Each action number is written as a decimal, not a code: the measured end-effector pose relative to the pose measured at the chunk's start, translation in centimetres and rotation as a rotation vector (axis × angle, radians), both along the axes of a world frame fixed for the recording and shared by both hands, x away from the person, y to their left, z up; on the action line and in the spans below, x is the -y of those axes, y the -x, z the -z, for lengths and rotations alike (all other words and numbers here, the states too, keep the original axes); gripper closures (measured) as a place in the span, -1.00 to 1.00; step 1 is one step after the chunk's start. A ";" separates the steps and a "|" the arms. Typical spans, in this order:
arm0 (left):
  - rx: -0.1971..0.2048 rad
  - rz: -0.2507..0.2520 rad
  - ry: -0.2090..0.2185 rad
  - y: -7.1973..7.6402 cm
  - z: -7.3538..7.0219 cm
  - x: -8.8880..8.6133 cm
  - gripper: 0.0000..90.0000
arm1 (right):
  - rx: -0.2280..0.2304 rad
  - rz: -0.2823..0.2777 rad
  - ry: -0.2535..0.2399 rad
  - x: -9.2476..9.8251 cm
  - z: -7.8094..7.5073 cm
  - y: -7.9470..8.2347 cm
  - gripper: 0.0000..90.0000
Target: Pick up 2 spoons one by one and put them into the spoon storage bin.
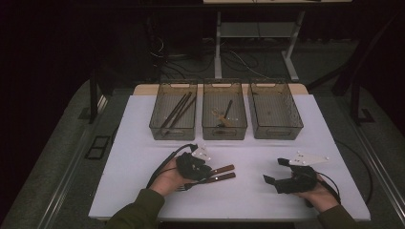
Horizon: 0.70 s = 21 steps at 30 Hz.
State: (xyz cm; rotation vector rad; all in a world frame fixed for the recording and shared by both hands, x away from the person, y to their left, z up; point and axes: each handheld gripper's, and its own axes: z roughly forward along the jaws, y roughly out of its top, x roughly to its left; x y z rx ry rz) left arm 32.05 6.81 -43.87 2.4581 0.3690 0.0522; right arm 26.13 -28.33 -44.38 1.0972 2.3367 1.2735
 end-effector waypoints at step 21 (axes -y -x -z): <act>-0.003 0.011 0.057 -0.1 0.5 -0.6 0.71 | -0.001 -0.003 -0.002 -0.1 0.0 -0.1 -0.73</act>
